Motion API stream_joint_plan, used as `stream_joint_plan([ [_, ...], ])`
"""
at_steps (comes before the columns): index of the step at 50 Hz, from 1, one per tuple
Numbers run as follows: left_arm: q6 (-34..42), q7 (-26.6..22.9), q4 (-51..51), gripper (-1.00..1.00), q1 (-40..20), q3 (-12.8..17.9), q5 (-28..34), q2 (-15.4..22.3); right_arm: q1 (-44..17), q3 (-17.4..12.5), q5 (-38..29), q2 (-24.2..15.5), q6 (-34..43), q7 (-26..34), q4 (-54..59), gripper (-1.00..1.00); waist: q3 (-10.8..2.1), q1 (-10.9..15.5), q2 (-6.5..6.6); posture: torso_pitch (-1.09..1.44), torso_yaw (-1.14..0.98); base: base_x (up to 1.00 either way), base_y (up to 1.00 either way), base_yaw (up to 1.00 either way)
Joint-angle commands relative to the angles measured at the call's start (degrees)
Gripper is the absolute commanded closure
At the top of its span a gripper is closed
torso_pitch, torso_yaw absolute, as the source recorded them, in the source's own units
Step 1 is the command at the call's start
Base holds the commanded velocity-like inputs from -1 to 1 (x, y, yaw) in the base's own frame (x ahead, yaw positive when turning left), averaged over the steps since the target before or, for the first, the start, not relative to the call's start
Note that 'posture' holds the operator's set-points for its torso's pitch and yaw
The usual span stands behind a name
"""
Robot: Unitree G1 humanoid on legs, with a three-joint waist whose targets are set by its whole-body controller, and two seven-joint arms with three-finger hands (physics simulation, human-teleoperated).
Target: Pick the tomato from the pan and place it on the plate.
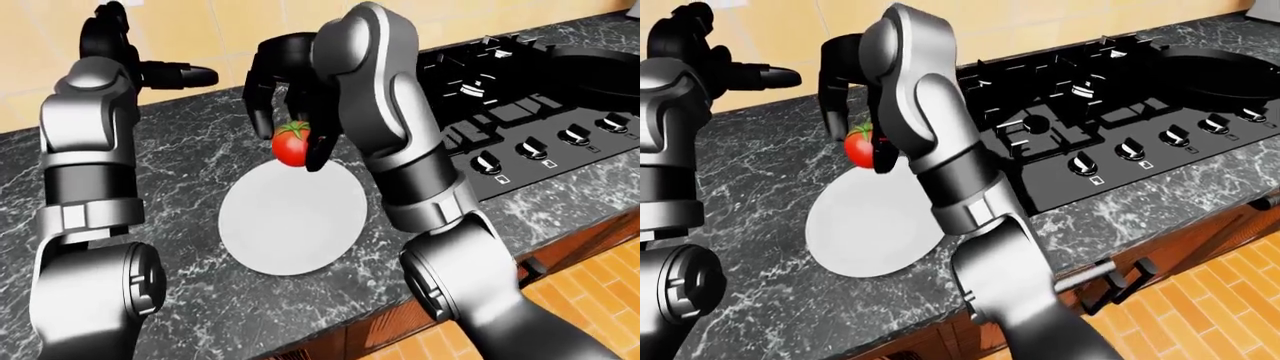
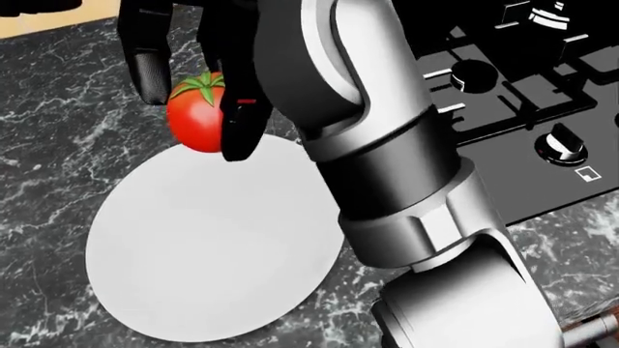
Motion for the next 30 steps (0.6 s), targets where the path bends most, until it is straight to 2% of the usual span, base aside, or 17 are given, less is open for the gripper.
stream_joint_plan([
  [1, -1.9, 0.2, -2.0, -1.0, -2.1, 0.3, 0.2, 0.9, -1.7, -0.4, -0.4, 0.0, -0.6, -0.9, -1.9, 1.0, -1.89, -0.1, 0.45, 0.0, 0.0, 0.0, 0.0, 0.0],
  [19, -2.3, 0.2, -1.0, -1.0, -2.5, 0.5, -0.1, 1.4, 2.4, 1.0, -4.3, 3.7, 0.6, 2.5, -7.1, 1.0, -1.92, -0.3, 0.82, 0.0, 0.0, 0.0, 0.0, 0.0],
  [30, -2.5, 0.3, -0.8, -1.0, -2.6, 0.5, -0.2, 1.5, 5.0, 1.4, -6.3, 4.5, 0.5, 3.9, -9.0, 1.0, -1.94, -0.3, 0.98, 0.0, 0.0, 0.0, 0.0, 0.0],
])
